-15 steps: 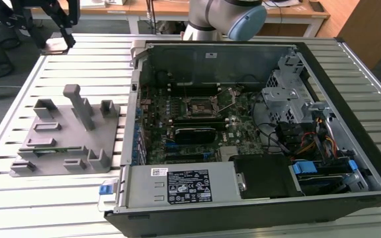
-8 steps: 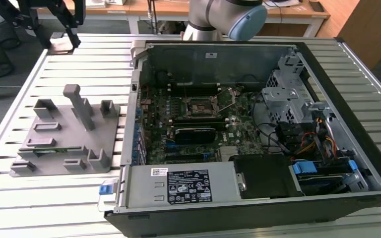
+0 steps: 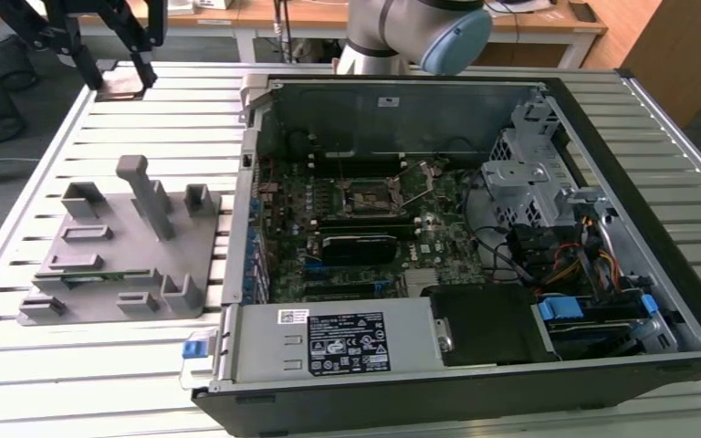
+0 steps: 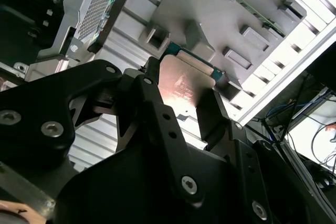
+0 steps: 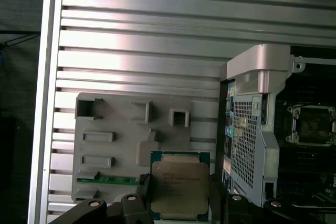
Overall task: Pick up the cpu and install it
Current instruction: 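Pick up the cpu and move it towards the insertion slot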
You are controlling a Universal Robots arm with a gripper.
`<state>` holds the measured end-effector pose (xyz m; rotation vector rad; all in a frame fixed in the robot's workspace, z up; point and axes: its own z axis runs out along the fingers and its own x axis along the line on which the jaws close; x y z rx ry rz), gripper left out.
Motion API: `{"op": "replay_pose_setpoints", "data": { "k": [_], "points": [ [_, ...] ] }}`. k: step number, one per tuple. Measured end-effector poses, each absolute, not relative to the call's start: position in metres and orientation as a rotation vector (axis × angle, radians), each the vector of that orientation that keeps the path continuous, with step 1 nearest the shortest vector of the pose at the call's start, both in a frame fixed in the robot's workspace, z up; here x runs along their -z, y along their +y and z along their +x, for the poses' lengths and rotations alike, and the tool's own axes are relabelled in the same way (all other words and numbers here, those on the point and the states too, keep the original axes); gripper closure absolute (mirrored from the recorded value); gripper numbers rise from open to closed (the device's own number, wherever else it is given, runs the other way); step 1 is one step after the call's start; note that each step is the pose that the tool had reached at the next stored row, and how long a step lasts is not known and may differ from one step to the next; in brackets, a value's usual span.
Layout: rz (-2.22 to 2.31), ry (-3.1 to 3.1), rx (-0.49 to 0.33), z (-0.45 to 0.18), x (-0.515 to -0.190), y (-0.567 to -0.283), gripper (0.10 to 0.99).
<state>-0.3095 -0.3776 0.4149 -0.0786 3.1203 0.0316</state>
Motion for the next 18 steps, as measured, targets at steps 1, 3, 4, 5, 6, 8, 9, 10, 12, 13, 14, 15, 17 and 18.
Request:
{"op": "replay_pose_setpoints", "data": {
  "k": [1,3,4,5,6,8,9,10,12,13,14,15,17,18],
  "points": [
    [-0.079,3.120,-0.032,-0.308,-0.415,-0.378,0.561],
    [-0.079,3.120,-0.032,-0.306,-0.415,-0.377,0.561],
    [-0.079,3.120,-0.032,-0.305,-0.415,-0.377,0.561],
    [-0.079,3.120,-0.032,-0.304,-0.415,-0.377,0.561],
    [-0.079,3.121,-0.032,-0.303,-0.415,-0.377,0.561],
    [-0.079,3.120,-0.032,-0.301,-0.415,-0.377,0.561],
    [-0.078,3.121,-0.032,-0.300,-0.415,-0.377,0.561],
    [-0.079,3.121,-0.032,-0.298,-0.415,-0.377,0.561],
    [-0.079,3.121,-0.031,-0.295,-0.415,-0.377,0.561],
    [-0.079,3.121,-0.031,-0.294,-0.415,-0.377,0.561],
    [-0.079,3.120,-0.032,-0.291,-0.414,-0.377,0.561],
    [-0.079,3.121,-0.032,-0.289,-0.414,-0.377,0.561],
    [-0.079,3.120,-0.032,-0.285,-0.414,-0.377,0.561],
    [-0.079,3.120,-0.032,-0.282,-0.414,-0.377,0.561]
  ]
}}
